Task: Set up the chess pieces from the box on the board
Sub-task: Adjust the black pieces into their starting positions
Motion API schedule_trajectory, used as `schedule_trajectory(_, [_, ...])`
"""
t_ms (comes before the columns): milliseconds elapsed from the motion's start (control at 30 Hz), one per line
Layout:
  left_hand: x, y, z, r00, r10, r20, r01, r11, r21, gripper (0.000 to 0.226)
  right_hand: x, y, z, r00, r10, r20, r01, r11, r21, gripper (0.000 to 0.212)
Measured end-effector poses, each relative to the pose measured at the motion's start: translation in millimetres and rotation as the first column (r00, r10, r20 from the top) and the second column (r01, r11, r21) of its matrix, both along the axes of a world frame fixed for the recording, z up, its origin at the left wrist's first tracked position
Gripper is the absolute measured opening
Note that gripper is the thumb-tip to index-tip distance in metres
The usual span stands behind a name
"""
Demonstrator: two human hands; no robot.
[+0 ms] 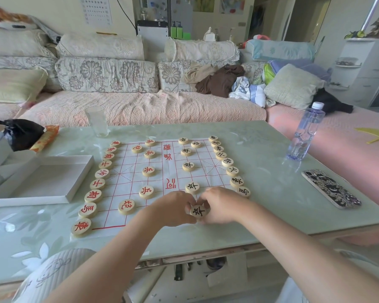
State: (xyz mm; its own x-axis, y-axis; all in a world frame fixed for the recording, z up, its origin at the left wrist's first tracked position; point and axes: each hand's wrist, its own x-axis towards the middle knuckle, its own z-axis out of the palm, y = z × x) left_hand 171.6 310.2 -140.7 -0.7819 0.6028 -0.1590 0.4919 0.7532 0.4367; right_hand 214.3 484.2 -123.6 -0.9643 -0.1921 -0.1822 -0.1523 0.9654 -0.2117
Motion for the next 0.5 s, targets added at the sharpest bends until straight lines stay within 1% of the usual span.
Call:
schedule_trajectory(133, [1.4, 2.8, -0.6, 0.999, -0.010, -0.031, 0.009, 1.000, -0.025, 0.048, -2.6, 2.8, -0.9, 0.999, -0.006, 0.040, 0.006, 1.000, -0.006, 0.037])
schedule_trajectory(167, [1.5, 3.1, 0.1, 0.999, -0.013, -0.034, 0.012, 1.000, -0.028, 0.048, -2.7, 4.7, 1.4, 0.998, -0.016, 0.052, 0.018, 0.999, -0.040, 0.039])
schedule_trajectory(233, [0.6, 3.6, 1.3, 1.000, -0.017, -0.021, 0.016, 0.999, -0.029, 0.048, -2.6, 12.2, 9.4, 0.996, -0.068, 0.051, 0.076, 0.981, -0.176, 0.048])
schedule_trajectory(267, [0.1, 3.8, 1.8, 1.000, -0.015, -0.010, 0.015, 0.999, -0.033, 0.048, -3.8, 18.2, 12.6, 0.994, -0.108, 0.030, 0.112, 0.965, -0.236, 0.048])
schedule_trajectory(333, [-0.6, 4.1, 3.8, 0.999, -0.010, 0.030, 0.011, 0.999, -0.043, 0.051, -8.5, 34.1, 16.5, 0.980, -0.195, -0.048, 0.172, 0.940, -0.295, 0.034])
schedule_trajectory(367, [-1.9, 4.0, 4.4, 0.998, -0.002, 0.064, 0.005, 0.999, -0.042, 0.053, -11.2, 43.1, 16.5, 0.969, -0.229, -0.088, 0.195, 0.937, -0.291, 0.031])
schedule_trajectory(433, [-6.1, 3.8, 6.7, 0.993, 0.027, 0.114, -0.023, 0.999, -0.035, 0.054, -15.6, 58.1, 14.1, 0.958, -0.255, -0.131, 0.220, 0.947, -0.234, 0.031])
schedule_trajectory(500, [-12.4, 3.5, 9.8, 0.994, 0.058, 0.089, -0.055, 0.998, -0.031, 0.050, -19.7, 66.1, 8.7, 0.963, -0.244, -0.113, 0.221, 0.958, -0.184, 0.036])
